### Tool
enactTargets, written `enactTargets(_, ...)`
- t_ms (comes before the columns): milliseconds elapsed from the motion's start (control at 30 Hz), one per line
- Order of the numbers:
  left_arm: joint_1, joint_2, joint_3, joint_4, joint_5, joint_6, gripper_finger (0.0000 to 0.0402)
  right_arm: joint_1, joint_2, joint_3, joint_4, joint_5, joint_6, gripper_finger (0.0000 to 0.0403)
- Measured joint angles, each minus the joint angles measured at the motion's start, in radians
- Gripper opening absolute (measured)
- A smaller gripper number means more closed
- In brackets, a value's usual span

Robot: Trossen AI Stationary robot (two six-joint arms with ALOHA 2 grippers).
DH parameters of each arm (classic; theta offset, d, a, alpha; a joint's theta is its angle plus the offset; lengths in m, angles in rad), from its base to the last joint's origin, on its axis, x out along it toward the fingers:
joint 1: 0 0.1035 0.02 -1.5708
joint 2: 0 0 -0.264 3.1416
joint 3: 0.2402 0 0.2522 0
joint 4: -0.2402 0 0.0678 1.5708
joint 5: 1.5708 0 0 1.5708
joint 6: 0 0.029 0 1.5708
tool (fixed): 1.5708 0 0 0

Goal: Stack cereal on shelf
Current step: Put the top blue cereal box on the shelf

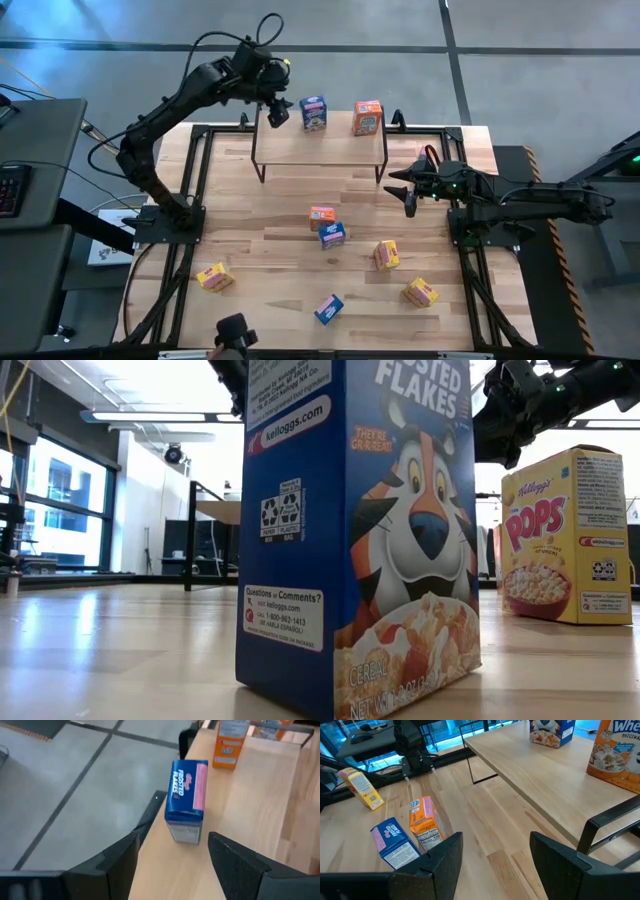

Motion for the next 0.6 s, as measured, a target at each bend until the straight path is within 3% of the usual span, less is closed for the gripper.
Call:
enactTargets(233,-0.034,0.024,-0.024,-0.040,0.000,-0.002,0.0230,0.000,0.000,0.000,-0.003,0.000,0.026,0.0224)
enactTargets(467,-0.062,0.018,-0.207,-0.007,-0.031,-0.002,0.0230,0.000,0.000,-0.003,-0.001,0.000,0.024,0.0224)
enactTargets(600,-0.070,0.018,-0.289,0.106,-0.082,0.022,0.0230,0.000,0.000,-0.017,-0.001,0.007,0.025,0.0224)
